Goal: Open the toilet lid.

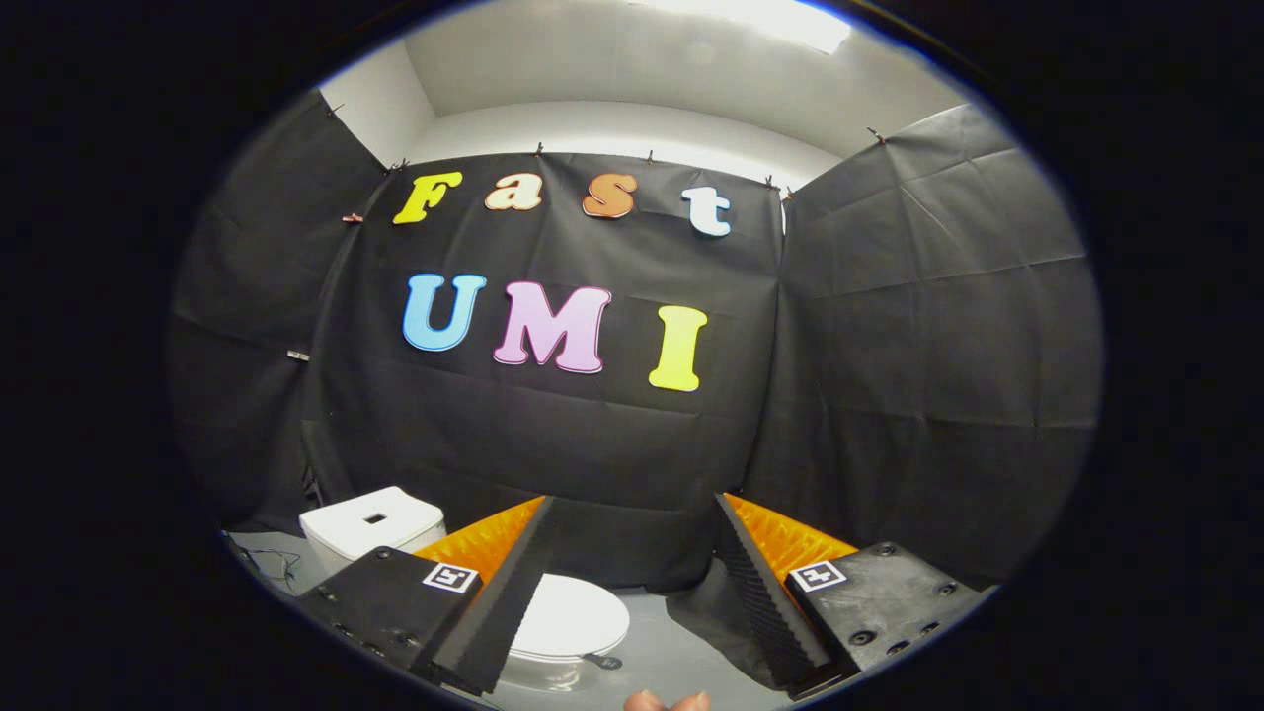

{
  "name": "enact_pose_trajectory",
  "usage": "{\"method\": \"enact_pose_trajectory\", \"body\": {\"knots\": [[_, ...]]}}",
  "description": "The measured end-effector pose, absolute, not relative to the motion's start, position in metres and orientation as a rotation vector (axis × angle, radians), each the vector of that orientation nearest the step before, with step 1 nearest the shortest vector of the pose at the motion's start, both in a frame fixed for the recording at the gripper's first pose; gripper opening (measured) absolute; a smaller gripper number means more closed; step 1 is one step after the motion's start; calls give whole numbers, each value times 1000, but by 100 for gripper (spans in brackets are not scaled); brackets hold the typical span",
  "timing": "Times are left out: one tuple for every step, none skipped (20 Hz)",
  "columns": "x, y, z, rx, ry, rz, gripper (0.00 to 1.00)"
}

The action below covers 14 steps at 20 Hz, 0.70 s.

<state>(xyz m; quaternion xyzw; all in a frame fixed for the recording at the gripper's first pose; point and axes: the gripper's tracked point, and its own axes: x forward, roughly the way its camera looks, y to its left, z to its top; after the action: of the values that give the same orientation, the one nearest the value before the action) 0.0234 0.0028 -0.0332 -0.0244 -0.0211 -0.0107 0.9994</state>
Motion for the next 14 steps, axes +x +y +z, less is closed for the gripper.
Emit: {"method": "enact_pose_trajectory", "body": {"knots": [[36, 5, -43, -39, -35, -27, 98], [49, 6, -54, -26, -25, -25, 99], [65, 8, -63, -16, -16, -23, 99], [77, 10, -75, -10, -15, -16, 99], [86, 12, -86, -12, -26, -5, 99], [96, 14, -99, -18, -34, 3, 99], [106, 11, -117, -38, -30, 6, 99], [115, 10, -135, -64, -12, 5, 99], [122, 9, -153, -86, 8, 7, 99], [127, 9, -167, -101, 26, 9, 99], [129, 9, -178, -109, 38, 11, 99], [132, 11, -187, -111, 38, 14, 99], [135, 13, -197, -112, 39, 21, 99], [138, 15, -207, -112, 39, 28, 99]]}}
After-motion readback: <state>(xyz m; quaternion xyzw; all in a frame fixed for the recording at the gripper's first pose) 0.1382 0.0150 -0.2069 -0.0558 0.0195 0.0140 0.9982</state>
